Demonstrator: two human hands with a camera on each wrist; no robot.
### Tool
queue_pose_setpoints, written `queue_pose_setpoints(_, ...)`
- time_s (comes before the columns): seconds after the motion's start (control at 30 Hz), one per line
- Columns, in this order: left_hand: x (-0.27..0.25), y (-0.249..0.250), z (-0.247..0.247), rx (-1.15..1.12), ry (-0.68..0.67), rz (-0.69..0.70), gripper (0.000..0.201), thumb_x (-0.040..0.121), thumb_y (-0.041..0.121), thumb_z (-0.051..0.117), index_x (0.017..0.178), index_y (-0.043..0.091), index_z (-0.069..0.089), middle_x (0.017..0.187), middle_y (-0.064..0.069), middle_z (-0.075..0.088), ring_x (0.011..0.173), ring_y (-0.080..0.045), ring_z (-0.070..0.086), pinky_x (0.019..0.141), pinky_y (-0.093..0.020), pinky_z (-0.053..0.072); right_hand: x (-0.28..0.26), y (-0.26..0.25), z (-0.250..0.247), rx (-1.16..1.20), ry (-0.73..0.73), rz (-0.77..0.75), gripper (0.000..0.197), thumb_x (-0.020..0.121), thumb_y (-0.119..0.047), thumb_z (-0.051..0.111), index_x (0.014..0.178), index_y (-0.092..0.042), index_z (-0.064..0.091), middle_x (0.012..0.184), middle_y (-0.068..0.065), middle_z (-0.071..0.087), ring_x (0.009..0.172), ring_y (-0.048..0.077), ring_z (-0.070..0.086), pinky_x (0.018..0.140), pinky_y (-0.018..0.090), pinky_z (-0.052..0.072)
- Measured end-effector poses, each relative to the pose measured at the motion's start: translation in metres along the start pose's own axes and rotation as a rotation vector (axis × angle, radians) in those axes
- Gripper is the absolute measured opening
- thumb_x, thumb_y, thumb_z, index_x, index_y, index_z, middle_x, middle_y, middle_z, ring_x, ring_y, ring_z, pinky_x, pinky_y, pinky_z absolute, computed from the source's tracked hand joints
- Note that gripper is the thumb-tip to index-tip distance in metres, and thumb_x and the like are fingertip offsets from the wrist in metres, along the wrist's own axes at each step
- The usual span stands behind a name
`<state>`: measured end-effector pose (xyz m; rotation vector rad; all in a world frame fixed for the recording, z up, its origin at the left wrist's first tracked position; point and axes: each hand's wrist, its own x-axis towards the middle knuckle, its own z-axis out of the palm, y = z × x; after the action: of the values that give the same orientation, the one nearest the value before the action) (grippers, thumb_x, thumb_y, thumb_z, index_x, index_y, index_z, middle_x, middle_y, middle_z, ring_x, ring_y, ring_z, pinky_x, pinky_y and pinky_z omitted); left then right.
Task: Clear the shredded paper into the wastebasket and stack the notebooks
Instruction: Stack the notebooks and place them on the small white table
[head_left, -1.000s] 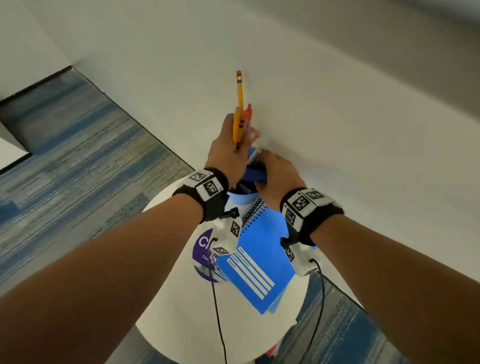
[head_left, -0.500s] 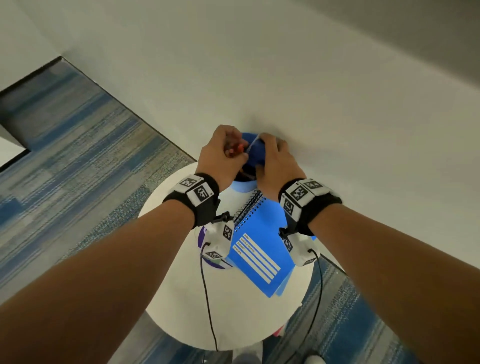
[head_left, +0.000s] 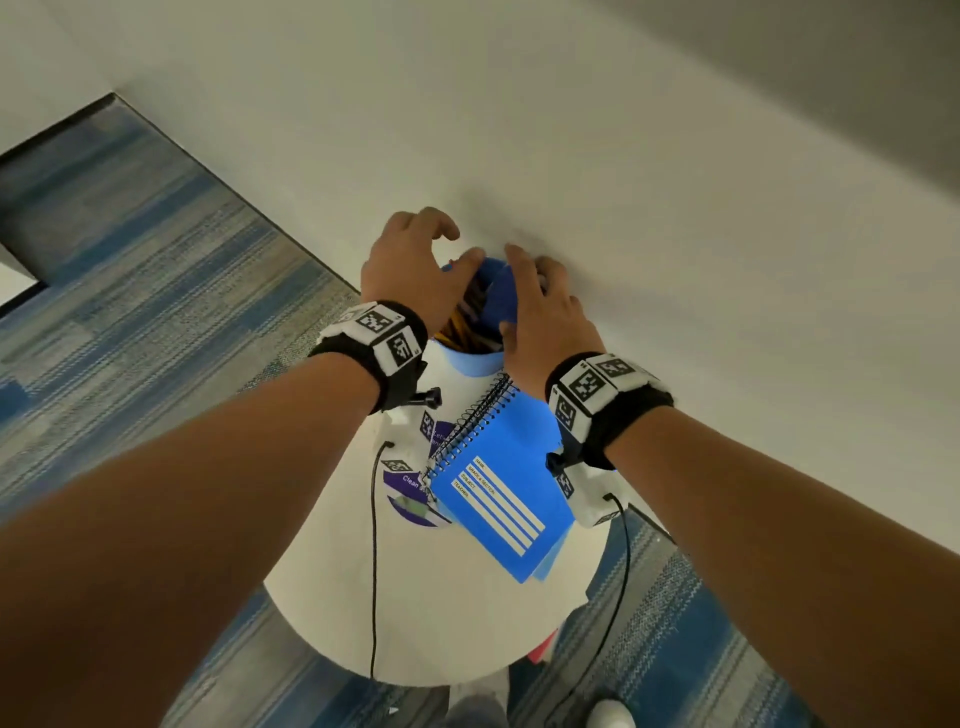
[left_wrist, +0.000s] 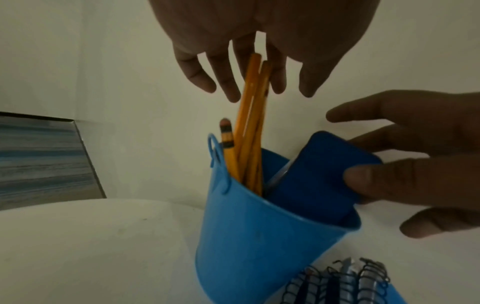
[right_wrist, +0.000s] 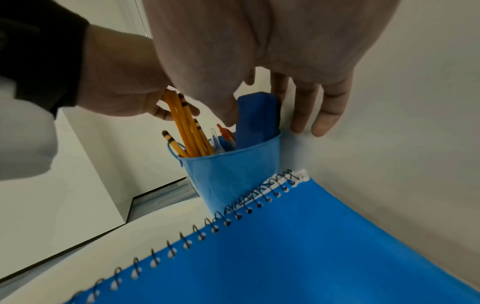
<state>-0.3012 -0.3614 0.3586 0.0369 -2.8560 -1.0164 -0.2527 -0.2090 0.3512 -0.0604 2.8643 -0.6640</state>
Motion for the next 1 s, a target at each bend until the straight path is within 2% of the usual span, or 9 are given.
queue_pose_setpoints(0.1, -0.004, 0.011, -0.009, 0.086, 0.041, 0.055, 0.018, 0.086, 0.043, 0.053, 0.096, 0.031, 0.06, 0.111, 0.005, 0.058, 0.102, -0.023, 0.054, 0.088, -0.04, 0.043, -0.007, 0.003, -0.006, -0.029, 0.057, 0.006, 0.079, 0.089, -0.03, 0.058, 0.152, -0.03, 0.01, 0.148, 0.005, 0.025, 0.119, 0.033, 0.045, 0.091, 0.048, 0.047)
queue_pose_setpoints(0.17, -0.01, 0.022, -0.011, 0.127, 0.067, 0.11, 0.014, 0.088, 0.034, 0.051, 0.095, 0.029, 0.061, 0.112, 0.004, 0.057, 0.105, -0.024, 0.05, 0.086, -0.035, 0.032, -0.014, 0.005, -0.013, -0.04, 0.101, 0.004, 0.074, 0.088, -0.033, 0.059, 0.149, -0.027, 0.018, 0.145, 0.006, 0.028, 0.119, 0.031, 0.044, 0.091, 0.046, 0.045)
queue_pose_setpoints(0.23, -0.02, 0.035, -0.011, 0.133, 0.076, 0.175, 0.012, 0.088, 0.03, 0.052, 0.093, 0.028, 0.063, 0.111, 0.004, 0.057, 0.105, -0.023, 0.049, 0.083, -0.032, 0.027, -0.025, 0.011, -0.019, -0.023, 0.154, 0.002, 0.067, 0.087, -0.034, 0.059, 0.145, -0.025, 0.026, 0.142, 0.006, 0.032, 0.12, 0.031, 0.043, 0.091, 0.046, 0.044)
queue_pose_setpoints(0.4, -0.056, 0.083, 0.001, 0.178, 0.051, 0.38, 0.019, 0.085, 0.033, 0.049, 0.087, 0.023, 0.064, 0.101, 0.0, 0.058, 0.092, -0.025, 0.052, 0.076, -0.032, 0.029, -0.059, 0.04, -0.029, 0.046, 0.261, 0.003, 0.057, 0.085, -0.035, 0.057, 0.137, -0.023, 0.039, 0.135, 0.005, 0.041, 0.119, 0.028, 0.046, 0.089, 0.046, 0.047)
queue_pose_setpoints(0.53, -0.095, 0.113, 0.024, 0.19, 0.022, 0.503, 0.015, 0.082, 0.022, 0.056, 0.092, 0.02, 0.066, 0.095, -0.002, 0.058, 0.087, -0.028, 0.054, 0.073, -0.035, 0.034, -0.094, 0.081, -0.034, 0.152, 0.323, 0.006, 0.047, 0.085, -0.034, 0.056, 0.13, -0.025, 0.045, 0.128, 0.002, 0.046, 0.115, 0.026, 0.051, 0.086, 0.048, 0.048)
queue_pose_setpoints(0.6, -0.12, 0.127, 0.037, 0.199, -0.003, 0.519, 0.018, 0.08, 0.017, 0.057, 0.095, 0.019, 0.067, 0.094, -0.003, 0.058, 0.086, -0.028, 0.053, 0.072, -0.035, 0.035, -0.117, 0.108, -0.032, 0.198, 0.342, 0.019, 0.044, 0.085, -0.035, 0.055, 0.127, -0.026, 0.046, 0.124, 0.0, 0.047, 0.111, 0.024, 0.053, 0.086, 0.049, 0.048)
queue_pose_setpoints(0.77, -0.205, 0.157, 0.065, 0.211, -0.061, 0.539, 0.017, 0.078, 0.013, 0.054, 0.091, 0.016, 0.064, 0.089, -0.002, 0.057, 0.083, -0.026, 0.052, 0.071, -0.029, 0.028, -0.201, 0.179, -0.015, 0.23, 0.333, 0.064, 0.038, 0.089, -0.037, 0.054, 0.125, -0.028, 0.045, 0.117, -0.003, 0.05, 0.098, 0.02, 0.056, 0.081, 0.05, 0.051)
queue_pose_setpoints(0.9, -0.276, 0.161, 0.101, 0.155, -0.135, 0.51, 0.019, 0.077, 0.01, 0.054, 0.093, 0.014, 0.064, 0.089, -0.003, 0.059, 0.082, -0.026, 0.054, 0.072, -0.033, 0.036, -0.252, 0.226, 0.019, 0.247, 0.28, 0.091, 0.038, 0.089, -0.039, 0.052, 0.125, -0.028, 0.045, 0.114, -0.002, 0.05, 0.1, 0.02, 0.054, 0.083, 0.05, 0.049)
queue_pose_setpoints(1.0, -0.332, 0.142, 0.146, 0.174, -0.254, 0.491, 0.023, 0.083, 0.021, 0.043, 0.095, 0.017, 0.063, 0.09, -0.001, 0.059, 0.08, -0.022, 0.052, 0.071, -0.032, 0.037, -0.279, 0.257, 0.065, 0.244, 0.188, 0.143, 0.039, 0.09, -0.036, 0.053, 0.127, -0.026, 0.045, 0.117, 0.0, 0.05, 0.105, 0.022, 0.053, 0.086, 0.05, 0.048)
